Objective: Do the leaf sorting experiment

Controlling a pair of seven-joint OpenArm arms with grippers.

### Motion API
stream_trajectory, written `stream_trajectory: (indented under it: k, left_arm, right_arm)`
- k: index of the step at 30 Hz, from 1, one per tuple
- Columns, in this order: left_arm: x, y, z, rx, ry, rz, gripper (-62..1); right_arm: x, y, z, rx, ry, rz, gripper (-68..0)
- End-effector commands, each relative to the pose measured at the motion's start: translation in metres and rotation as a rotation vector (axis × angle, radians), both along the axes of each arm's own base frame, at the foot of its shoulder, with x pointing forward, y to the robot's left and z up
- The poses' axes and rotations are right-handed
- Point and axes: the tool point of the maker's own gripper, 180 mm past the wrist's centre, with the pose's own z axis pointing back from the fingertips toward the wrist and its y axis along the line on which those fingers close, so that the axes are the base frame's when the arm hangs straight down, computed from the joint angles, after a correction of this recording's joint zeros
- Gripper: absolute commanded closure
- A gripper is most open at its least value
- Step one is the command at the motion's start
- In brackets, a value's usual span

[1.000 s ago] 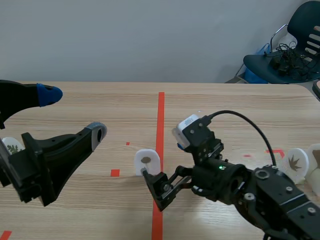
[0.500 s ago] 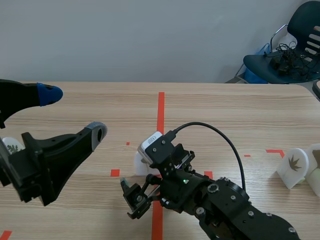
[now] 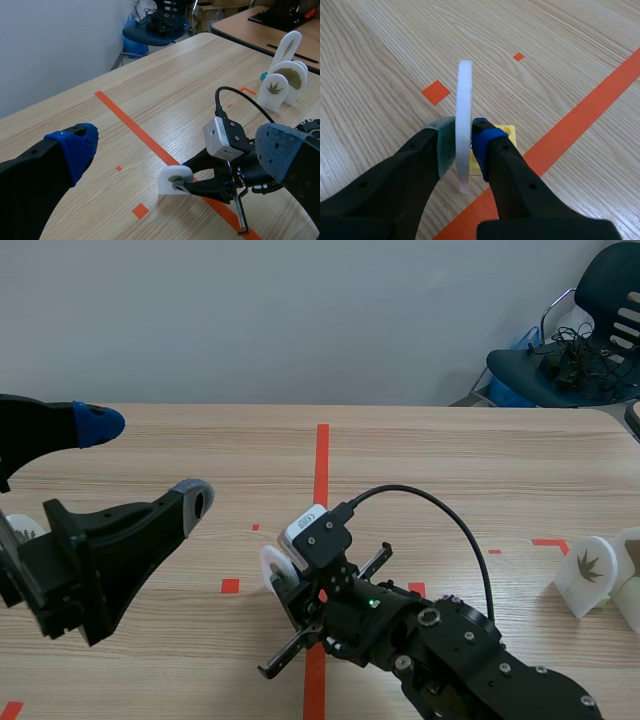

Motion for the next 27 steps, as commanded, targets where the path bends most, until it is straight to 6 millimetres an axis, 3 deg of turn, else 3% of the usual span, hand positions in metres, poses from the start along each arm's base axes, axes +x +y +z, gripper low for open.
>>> stream_trajectory:
  k: [1, 7, 16, 22, 27]
  left_arm:
    - [0.0, -0.002, 0.005, -0.029, -0.012, 0.001, -62.3]
    - [0.0, -0.002, 0.005, -0.029, -0.012, 0.001, -62.3]
    - [0.0, -0.002, 0.005, -0.029, -0.012, 0.0, -62.3]
    - [0.0, -0.002, 0.005, -0.029, -0.012, 0.0, -62.3]
    - [0.001, -0.002, 0.005, -0.029, -0.013, 0.0, -62.3]
  right_arm:
    - [0.01, 0.001, 0.018, 0.036, -0.05, -0.005, -7.8]
    - [0.017, -0.022, 0.051, 0.041, -0.127, -0.062, -7.6]
    - [-0.002, -0.097, 0.102, 0.045, -0.159, -0.258, -7.6]
    - [-0.018, -0.154, 0.092, 0.04, -0.088, -0.427, -7.6]
    - [-0.01, -0.205, 0.079, -0.009, -0.077, -0.577, -7.6]
